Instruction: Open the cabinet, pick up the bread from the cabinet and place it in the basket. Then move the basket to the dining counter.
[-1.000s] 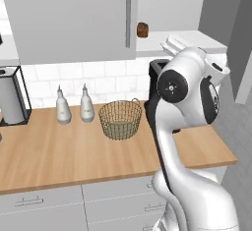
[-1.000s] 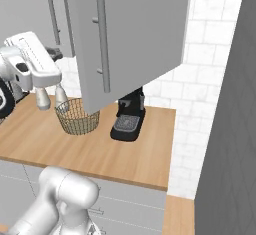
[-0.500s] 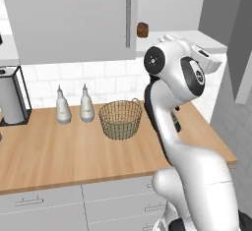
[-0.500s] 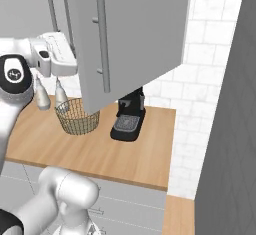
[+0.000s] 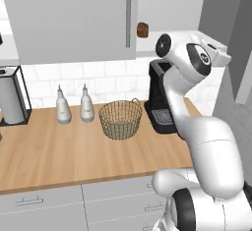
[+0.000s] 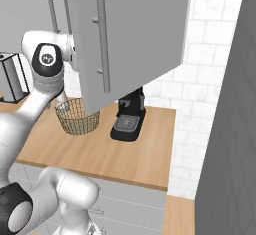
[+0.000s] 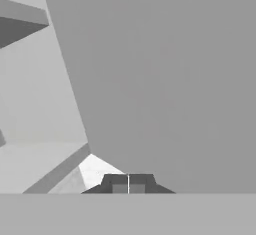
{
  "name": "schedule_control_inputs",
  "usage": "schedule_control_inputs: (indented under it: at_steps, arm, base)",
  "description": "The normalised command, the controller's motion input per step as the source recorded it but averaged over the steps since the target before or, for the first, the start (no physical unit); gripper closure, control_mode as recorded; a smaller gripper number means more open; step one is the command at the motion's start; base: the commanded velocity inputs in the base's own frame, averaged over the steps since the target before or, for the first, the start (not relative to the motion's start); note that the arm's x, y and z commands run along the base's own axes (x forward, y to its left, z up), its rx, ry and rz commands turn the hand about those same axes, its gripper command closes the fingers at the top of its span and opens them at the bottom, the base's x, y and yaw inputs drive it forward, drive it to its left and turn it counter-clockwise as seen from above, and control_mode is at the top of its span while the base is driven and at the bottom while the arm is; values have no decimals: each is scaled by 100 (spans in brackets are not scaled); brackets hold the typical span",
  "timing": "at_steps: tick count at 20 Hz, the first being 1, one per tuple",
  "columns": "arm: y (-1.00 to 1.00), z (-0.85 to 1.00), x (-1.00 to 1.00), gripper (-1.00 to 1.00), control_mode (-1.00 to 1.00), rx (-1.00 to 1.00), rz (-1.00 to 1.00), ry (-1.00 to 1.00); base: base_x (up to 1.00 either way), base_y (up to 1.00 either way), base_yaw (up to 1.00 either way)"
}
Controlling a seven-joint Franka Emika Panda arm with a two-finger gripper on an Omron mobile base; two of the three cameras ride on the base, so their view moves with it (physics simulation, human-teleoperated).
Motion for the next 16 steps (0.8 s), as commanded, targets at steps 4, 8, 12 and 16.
schedule_control_inputs:
  at_steps: [4, 8, 12, 16]
  arm:
    - [-100, 0, 0, 100, -100, 12, -7, 0]
    - [-100, 0, 0, 100, -100, 15, -6, 0]
    - [-100, 0, -2, 100, -100, 16, -6, 0]
    - [-74, 0, 0, 100, -100, 11, -1, -3]
  base:
    - [0, 0, 0]
    - [0, 0, 0]
    - [0, 0, 0]
    - [0, 0, 0]
